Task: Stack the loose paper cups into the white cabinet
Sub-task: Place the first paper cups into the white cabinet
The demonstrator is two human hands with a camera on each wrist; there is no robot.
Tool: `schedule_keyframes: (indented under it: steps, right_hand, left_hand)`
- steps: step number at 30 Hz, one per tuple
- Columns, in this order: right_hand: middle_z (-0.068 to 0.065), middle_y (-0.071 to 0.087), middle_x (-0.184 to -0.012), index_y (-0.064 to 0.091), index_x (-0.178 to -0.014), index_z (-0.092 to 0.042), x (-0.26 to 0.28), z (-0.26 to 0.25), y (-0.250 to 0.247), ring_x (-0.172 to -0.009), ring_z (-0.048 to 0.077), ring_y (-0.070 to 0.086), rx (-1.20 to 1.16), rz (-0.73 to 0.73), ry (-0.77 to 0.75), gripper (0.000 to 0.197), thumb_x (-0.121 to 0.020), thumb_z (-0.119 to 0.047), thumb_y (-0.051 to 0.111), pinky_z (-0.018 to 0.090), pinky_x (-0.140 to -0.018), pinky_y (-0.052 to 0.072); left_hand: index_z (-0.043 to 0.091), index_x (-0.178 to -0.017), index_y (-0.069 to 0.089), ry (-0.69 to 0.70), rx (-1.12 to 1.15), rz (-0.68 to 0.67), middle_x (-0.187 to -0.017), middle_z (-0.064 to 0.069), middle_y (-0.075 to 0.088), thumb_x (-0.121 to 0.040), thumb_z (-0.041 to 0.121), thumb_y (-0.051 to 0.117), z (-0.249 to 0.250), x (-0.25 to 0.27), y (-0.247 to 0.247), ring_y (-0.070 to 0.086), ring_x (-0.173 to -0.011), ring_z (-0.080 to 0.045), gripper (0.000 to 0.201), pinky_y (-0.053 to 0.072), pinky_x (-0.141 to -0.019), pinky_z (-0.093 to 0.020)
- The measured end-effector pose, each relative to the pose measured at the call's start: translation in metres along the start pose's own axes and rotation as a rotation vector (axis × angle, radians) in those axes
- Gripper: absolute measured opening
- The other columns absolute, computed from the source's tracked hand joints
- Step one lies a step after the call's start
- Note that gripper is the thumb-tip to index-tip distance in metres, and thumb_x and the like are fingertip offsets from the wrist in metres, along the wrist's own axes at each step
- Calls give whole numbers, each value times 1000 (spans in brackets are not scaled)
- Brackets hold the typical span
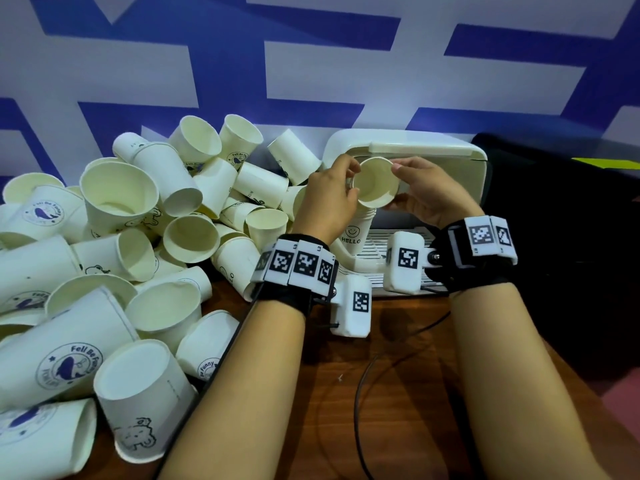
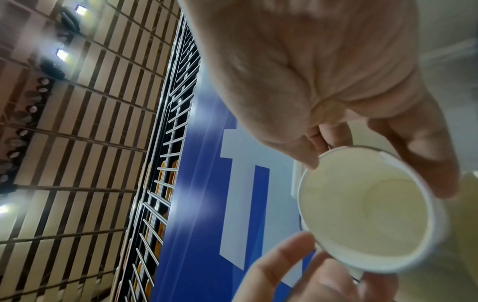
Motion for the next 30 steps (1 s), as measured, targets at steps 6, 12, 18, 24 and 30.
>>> schedule_keyframes:
  steps: [6,12,18,24,30]
  right_hand:
    - [7,51,-108,51,-112,-10,-4,5,4,-83,24,56,48,25,12,14,-104,-13,40,36,-64,55]
    - [16,50,-120,50,-130,-5,-8,12,6,-90,26,57,89,13,51,30,-103,-8,38,35,-71,55]
    - [19,56,-122,47,-137,-2,-12,20,5,-83,21,61,84,19,90,36,-102,-3,39,30,-76,55]
    - [15,58,-101,51,-130,5,-15,23,5,-72,15,56,62,47,74,32,-103,-4,38,23,-68,51]
    - [16,56,-99,51,-126,11,-18,24,2,-68,14,54,46,75,94,31,-103,-7,40,18,-60,51]
  left_hand:
    - [14,-127,51,-44,-8,-41,-122,-10,63,-94,11,52,-3,-2,3,61,-109,-26,33,48,-97,-43]
    - [15,-139,45,-73,-90,-105,-127,-14,59,-95,16,52,-5,-1,10,58,-111,-28,45,46,-100,-43]
    - [14,-140,43,-51,-274,-130,-116,-14,63,-96,19,49,-5,4,14,59,-106,-32,44,47,-89,-39]
    - [12,-136,46,-53,-278,-126,-116,-13,63,-97,19,48,-5,2,15,57,-108,-30,40,44,-87,-35]
    - [9,-124,56,-58,-258,-119,-110,-14,65,-95,18,48,-6,-1,16,57,-104,-31,31,43,-82,-34]
Point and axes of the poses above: each hand's wrist, its own x-axis away from the middle knuckle, its own y-axis out of the palm, z = x × y, the point moved 5 cm from there along -x, towards the middle knuckle
